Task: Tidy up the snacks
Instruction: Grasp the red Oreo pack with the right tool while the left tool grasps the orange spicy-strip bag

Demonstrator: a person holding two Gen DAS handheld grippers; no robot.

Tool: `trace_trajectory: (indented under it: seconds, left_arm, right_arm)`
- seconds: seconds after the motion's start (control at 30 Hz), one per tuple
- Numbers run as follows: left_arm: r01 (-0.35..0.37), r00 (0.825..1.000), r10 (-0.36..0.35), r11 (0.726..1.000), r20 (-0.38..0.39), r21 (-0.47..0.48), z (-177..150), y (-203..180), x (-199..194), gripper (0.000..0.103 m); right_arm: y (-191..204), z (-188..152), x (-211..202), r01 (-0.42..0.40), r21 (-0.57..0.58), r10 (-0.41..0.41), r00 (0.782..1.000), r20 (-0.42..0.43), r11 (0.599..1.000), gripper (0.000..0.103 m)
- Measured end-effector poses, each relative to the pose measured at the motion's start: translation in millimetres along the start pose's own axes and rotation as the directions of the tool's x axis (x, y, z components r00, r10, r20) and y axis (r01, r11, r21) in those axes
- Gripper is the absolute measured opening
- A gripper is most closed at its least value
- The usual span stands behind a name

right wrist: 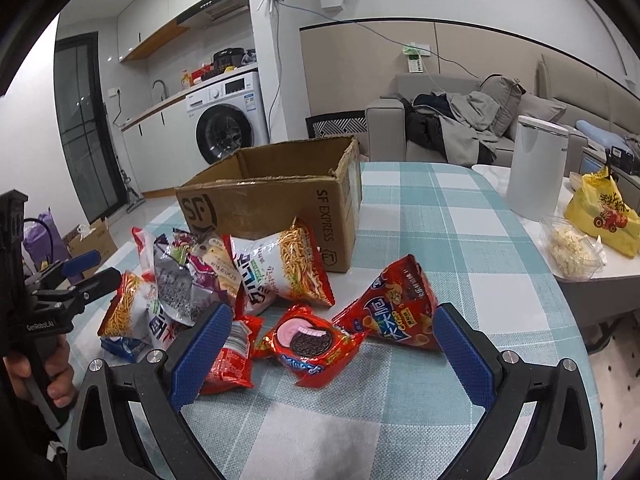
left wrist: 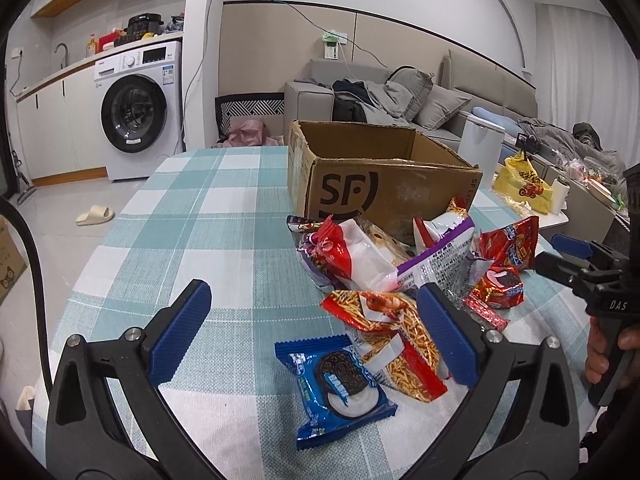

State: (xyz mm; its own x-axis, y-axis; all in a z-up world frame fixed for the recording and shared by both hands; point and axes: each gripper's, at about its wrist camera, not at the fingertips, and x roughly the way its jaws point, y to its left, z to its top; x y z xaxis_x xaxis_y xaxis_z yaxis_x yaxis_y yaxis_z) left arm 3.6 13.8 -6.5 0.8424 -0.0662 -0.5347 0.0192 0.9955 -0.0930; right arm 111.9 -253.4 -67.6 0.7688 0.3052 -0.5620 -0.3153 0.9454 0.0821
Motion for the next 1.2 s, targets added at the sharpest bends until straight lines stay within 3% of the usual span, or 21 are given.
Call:
trace_trajectory:
  seconds: [0.23,0.67,1.13,1.2]
  left_arm:
    - [0.021,0.999,-0.021,1.000,-0.047,-0.002,-8,-1,-1,0.102]
    - [0.074,0.992,-0.070,0.997,-0.108,0.030,-11,-19,8,0.102]
    - [0.147,0.969,-0.139,0.989,-0.203,0.027,-12,-33,34,0.102]
    - [0.166,0.964,-0.157,0.986,-0.215,0.022,-13,-35,38,0.098]
  right_arm:
    - [11,-6,12,-0.037,-0.008,0.036,0.996,-0.084,0.999,0.102]
    - [6,-11,43,-0.025,0.054,0.037,0.972,-0.231,0.998,0.092]
    - [12,-11,63,-0.031,0.039,0.041,0.958,-0.282,0.999,0.083]
    - [13,-12,64,-0.030,0.037,0.039,0.958,-0.285,0.999,0.083]
